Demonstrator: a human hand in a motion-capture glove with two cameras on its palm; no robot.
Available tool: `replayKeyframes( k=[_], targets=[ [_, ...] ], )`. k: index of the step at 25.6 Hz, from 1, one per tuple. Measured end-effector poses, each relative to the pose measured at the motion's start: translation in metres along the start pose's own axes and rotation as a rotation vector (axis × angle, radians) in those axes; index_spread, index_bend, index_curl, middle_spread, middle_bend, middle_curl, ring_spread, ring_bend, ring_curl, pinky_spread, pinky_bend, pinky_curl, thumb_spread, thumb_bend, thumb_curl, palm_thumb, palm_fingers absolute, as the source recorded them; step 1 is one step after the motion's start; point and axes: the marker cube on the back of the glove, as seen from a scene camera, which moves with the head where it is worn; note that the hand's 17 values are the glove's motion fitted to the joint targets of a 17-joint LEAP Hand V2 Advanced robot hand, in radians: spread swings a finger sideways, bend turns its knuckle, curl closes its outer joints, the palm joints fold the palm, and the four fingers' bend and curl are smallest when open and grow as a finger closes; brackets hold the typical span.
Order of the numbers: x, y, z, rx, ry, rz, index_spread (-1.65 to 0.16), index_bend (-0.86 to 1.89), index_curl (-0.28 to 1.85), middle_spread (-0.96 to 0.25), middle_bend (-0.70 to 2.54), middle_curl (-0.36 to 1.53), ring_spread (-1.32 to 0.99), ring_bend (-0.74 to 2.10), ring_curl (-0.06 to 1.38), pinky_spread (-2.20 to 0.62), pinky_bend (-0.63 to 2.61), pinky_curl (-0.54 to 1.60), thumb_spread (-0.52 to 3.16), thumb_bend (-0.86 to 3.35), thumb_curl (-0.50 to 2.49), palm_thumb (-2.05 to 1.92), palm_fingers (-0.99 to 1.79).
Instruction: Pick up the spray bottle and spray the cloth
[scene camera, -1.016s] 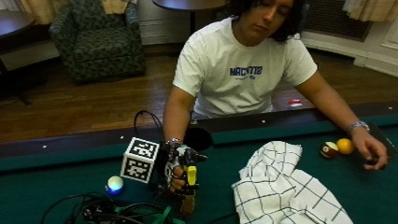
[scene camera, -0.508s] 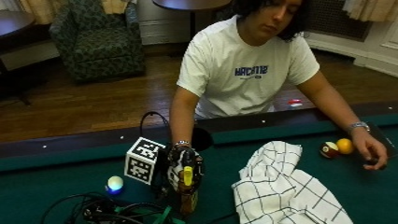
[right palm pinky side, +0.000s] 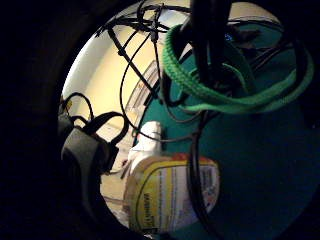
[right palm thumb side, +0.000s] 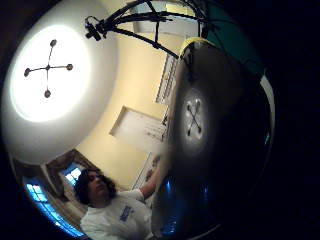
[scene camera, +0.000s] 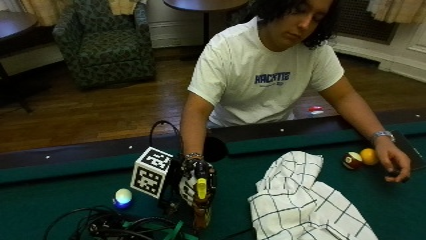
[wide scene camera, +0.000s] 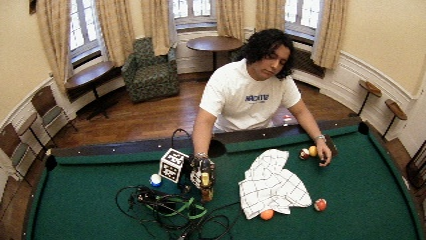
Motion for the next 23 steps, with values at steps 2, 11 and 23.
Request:
replayKeyframes(
  k=[2, 11, 23],
  targets=[
    [0.001, 0.000, 0.000, 0.003, -0.001, -0.002, -0.26, 0.46, 0.50, -0.21, 0.60, 0.58, -0.22, 0.74, 0.51, -0.29, 0.48, 0.45, 0.47, -0.02, 0.62, 0.98, 1.44],
    [0.002, 0.003, -0.002, -0.011, -0.015, 0.010, -0.25, 0.51, 0.55, -0.21, 0.66, 0.61, -0.21, 0.78, 0.53, -0.30, 0.51, 0.47, 0.37, -0.02, 0.68, 0.98, 1.40],
    [-0.107, -0.005, -0.026, -0.096, -0.210, -0.069, -0.24, 0.53, 0.58, -0.20, 0.68, 0.62, -0.21, 0.80, 0.53, -0.30, 0.53, 0.48, 0.31, -0.02, 0.73, 0.98, 1.37]
  ],
)
